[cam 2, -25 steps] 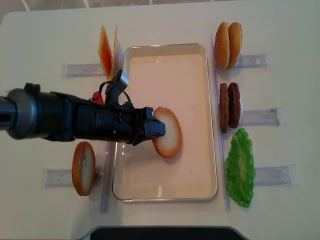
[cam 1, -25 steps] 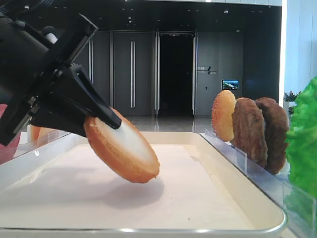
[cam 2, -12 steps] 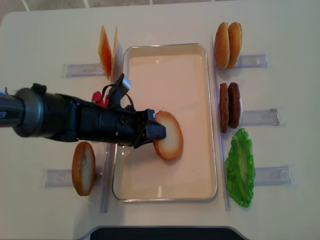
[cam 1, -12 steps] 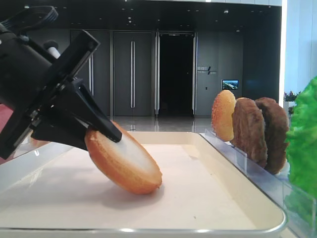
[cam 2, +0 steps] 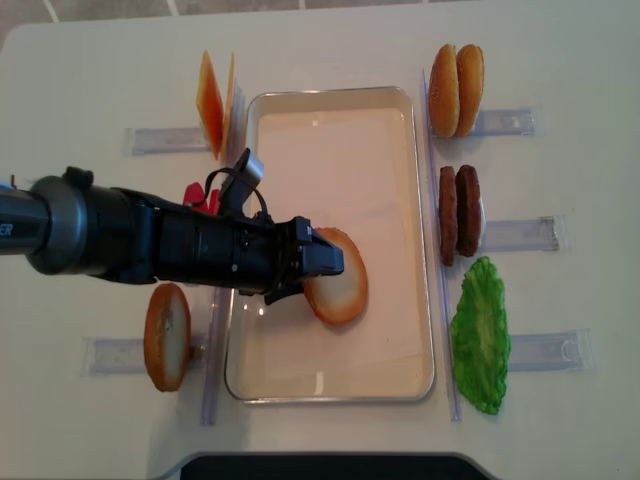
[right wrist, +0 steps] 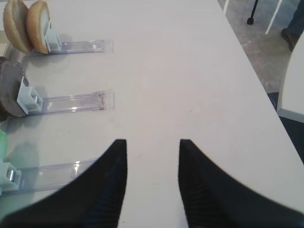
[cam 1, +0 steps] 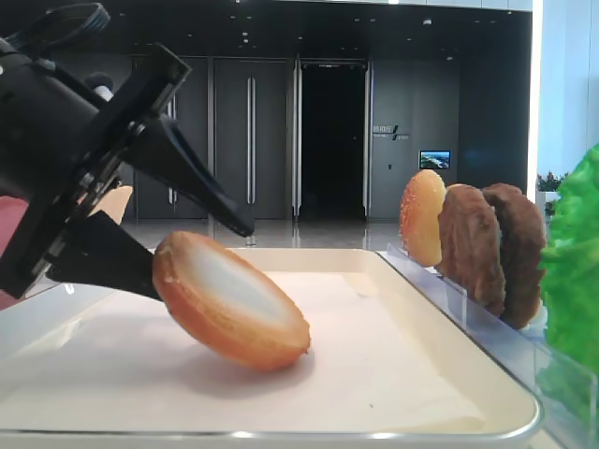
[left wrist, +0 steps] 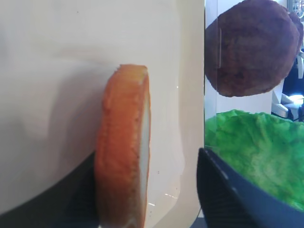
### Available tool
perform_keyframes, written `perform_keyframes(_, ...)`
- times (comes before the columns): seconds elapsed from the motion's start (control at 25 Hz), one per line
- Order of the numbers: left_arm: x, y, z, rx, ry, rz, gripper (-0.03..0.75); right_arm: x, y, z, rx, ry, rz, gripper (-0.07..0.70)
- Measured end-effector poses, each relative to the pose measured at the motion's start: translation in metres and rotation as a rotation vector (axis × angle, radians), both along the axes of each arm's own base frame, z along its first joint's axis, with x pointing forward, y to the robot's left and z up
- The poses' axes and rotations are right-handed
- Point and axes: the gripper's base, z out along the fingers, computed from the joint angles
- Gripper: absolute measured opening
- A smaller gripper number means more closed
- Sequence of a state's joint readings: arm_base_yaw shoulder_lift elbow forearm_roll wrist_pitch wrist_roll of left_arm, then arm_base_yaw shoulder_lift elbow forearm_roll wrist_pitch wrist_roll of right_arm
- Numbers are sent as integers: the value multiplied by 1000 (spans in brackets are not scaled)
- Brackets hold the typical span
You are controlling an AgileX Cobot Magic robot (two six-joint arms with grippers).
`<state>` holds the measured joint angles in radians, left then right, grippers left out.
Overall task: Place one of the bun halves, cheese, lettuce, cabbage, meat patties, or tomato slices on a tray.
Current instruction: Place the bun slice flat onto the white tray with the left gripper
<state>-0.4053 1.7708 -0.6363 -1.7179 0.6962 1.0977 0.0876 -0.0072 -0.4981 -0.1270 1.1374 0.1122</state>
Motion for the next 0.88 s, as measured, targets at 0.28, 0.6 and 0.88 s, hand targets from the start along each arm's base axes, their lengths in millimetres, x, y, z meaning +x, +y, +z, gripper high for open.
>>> perform_keyframes(0.28, -2, 4, 8, 31, 27, 29, 502, 0, 0, 0, 0, 0, 0, 283)
perform_keyframes(0.6, -12, 15, 27, 149, 32, 41, 503, 0, 0, 0, 0, 0, 0, 283)
perform_keyframes(0.88, -19, 27, 55, 253, -17, 36, 503, 0, 0, 0, 0, 0, 0, 283)
